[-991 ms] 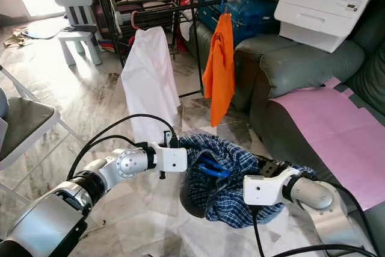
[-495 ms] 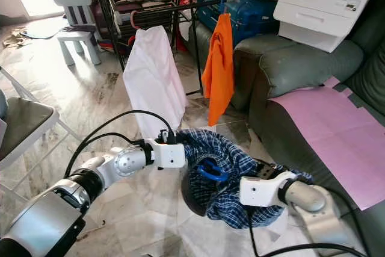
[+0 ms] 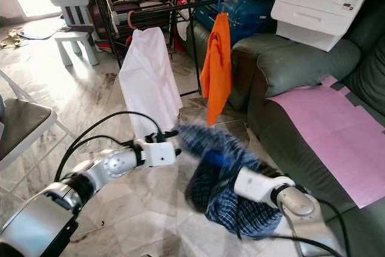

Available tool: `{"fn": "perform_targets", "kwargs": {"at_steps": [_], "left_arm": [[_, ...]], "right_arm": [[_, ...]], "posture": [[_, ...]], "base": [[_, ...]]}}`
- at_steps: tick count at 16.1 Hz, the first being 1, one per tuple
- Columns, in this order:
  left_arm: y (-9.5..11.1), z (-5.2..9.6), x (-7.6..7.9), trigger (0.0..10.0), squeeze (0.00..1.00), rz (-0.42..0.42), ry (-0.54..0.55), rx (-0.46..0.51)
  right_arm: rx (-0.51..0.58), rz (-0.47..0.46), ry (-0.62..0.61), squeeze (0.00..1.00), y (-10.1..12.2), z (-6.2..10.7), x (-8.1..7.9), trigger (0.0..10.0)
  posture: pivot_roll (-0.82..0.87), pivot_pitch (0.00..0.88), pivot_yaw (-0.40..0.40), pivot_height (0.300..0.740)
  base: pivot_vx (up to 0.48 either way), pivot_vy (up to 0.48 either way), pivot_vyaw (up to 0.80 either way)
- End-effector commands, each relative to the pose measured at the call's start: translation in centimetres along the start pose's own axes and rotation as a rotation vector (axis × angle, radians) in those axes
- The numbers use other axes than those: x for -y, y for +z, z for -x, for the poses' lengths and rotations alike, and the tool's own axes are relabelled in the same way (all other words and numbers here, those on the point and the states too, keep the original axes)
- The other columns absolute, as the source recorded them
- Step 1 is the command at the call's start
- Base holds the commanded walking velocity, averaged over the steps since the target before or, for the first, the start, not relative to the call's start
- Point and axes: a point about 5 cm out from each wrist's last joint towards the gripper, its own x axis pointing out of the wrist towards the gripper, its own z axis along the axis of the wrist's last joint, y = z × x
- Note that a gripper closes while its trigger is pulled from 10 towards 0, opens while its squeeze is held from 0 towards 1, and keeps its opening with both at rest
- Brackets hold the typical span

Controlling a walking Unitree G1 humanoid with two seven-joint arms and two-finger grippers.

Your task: Hang hanger

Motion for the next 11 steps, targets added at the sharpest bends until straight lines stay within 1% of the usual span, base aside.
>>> {"fn": "perform_targets", "kwargs": {"at_steps": [1,2,3,4,5,6,7,8,9,11], "left_arm": [[-0.8,0.5,0.0,10.0,1.0,0.078,0.023,-0.031],[-1.3,0.5,-0.1,10.0,1.0,0.245,0.114,-0.059],[-1.6,0.4,-0.3,10.0,1.0,0.356,0.169,-0.081],[-1.9,0.4,-0.3,10.0,1.0,0.44,0.217,-0.103],[-1.9,0.3,-0.4,10.0,1.0,0.518,0.282,-0.102],[-1.9,0.2,-0.4,10.0,1.0,0.561,0.334,-0.112],[-1.9,0.1,-0.4,10.0,1.0,0.572,0.354,-0.122],[-2.1,0.0,-0.6,10.0,1.0,0.758,0.453,-0.133],[-2.2,0.0,-0.5,10.0,1.0,0.794,0.493,-0.149],[-2.2,-0.1,0.0,10.0,1.0,0.792,0.503,-0.158]], "right_arm": [[0.019,-0.072,-0.079,0.0,0.2,0.0,0.9,0.0],[0.045,-0.146,-0.175,0.0,0.3,0.1,1.5,0.0],[0.054,-0.183,-0.209,0.0,0.3,0.2,1.6,0.0],[0.07,-0.225,-0.239,0.0,0.4,0.3,1.6,0.0],[0.085,-0.283,-0.281,0.0,0.4,0.4,1.7,0.0],[0.104,-0.324,-0.302,0.0,0.5,0.5,1.5,0.0],[0.113,-0.34,-0.309,0.0,0.6,0.6,1.4,0.0],[0.13,-0.422,-0.313,0.0,0.7,0.5,0.3,0.0],[0.146,-0.46,-0.306,0.0,0.8,0.4,-0.3,0.0],[0.176,-0.55,-0.311,0.0,1.1,0.2,-1.1,0.0]], "posture": [[-0.06,0.0,0.04,0.74],[-0.06,0.0,0.038,0.74],[-0.06,0.0,0.036,0.74],[-0.06,0.0,0.036,0.74],[-0.06,0.0,0.037,0.74],[-0.06,0.0,0.039,0.74],[-0.06,0.0,0.039,0.74],[-0.08,0.0,0.049,0.74],[-0.08,0.0,0.052,0.74],[-0.09,0.0,0.056,0.74]], "base": [[0.0,0.0,0.0],[0.0,0.0,0.0],[0.0,0.0,0.0],[0.0,0.0,0.0],[0.0,0.0,0.0],[0.0,0.0,0.0],[0.0,0.0,0.0],[0.0,0.0,0.0],[0.0,0.0,0.0],[0.0,0.0,0.0]]}}
